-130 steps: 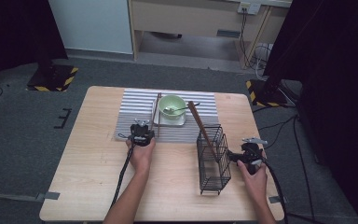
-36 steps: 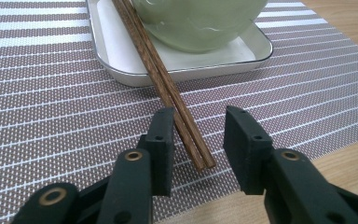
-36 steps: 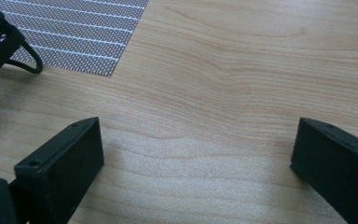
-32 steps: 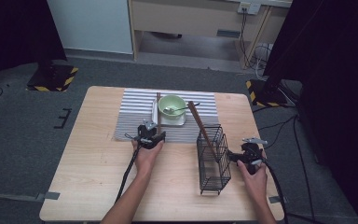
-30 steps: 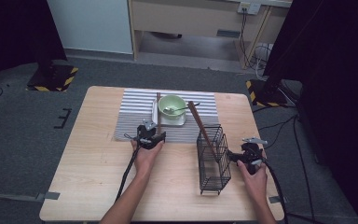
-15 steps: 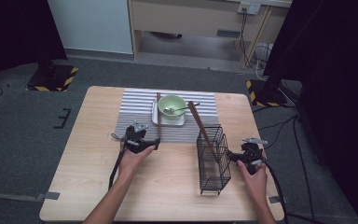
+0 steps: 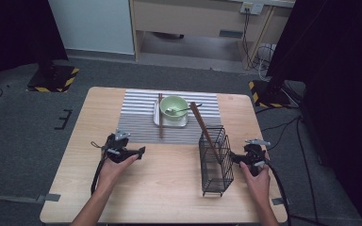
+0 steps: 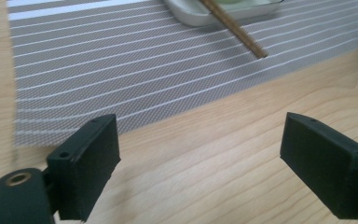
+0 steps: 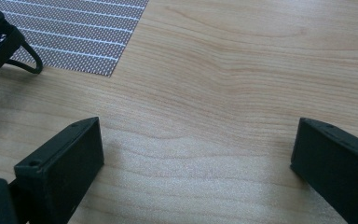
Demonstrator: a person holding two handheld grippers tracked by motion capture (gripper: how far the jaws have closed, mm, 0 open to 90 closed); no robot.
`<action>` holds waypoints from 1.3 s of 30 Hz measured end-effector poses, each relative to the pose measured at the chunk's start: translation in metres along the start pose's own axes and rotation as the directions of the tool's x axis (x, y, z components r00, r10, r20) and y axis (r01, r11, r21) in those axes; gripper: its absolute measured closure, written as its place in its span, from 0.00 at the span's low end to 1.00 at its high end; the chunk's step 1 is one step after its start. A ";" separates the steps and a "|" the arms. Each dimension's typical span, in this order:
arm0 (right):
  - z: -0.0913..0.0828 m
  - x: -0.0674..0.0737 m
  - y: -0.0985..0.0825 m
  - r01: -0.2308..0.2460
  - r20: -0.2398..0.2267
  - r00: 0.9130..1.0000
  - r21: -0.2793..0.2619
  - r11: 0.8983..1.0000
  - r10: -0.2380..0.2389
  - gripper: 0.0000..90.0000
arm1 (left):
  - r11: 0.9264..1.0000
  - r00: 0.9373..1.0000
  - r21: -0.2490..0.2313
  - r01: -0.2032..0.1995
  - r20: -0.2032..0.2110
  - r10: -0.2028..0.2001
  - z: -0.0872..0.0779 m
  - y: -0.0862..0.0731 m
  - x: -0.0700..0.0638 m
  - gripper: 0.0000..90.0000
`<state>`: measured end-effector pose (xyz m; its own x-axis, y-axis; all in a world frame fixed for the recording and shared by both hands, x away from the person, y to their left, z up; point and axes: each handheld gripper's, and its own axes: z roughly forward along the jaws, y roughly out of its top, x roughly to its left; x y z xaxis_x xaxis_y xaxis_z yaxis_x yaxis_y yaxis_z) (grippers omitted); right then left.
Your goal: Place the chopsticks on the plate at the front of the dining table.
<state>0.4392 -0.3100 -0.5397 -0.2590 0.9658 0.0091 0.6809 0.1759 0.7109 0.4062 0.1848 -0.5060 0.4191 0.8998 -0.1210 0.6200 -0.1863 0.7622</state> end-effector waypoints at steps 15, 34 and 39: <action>0.000 0.000 0.000 0.000 0.000 1.000 0.000 1.000 0.000 0.03 | 0.998 1.000 0.062 -0.010 -0.029 0.011 -0.024 -0.027 0.026 0.08; 0.000 0.001 0.000 0.006 -0.004 1.000 0.000 1.000 -0.006 0.02 | 0.997 0.987 0.079 -0.007 -0.161 0.019 -0.031 -0.056 0.058 0.07; -0.001 0.002 -0.001 0.009 -0.007 1.000 0.000 1.000 -0.009 0.02 | 0.996 0.974 0.066 0.051 -0.223 -0.035 -0.029 -0.054 0.060 0.06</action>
<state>0.4370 -0.3080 -0.5398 -0.2703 0.9628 0.0078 0.6784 0.1847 0.7111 0.3781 0.2606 -0.5361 0.2389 0.9710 -0.0029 0.6832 -0.1660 0.7111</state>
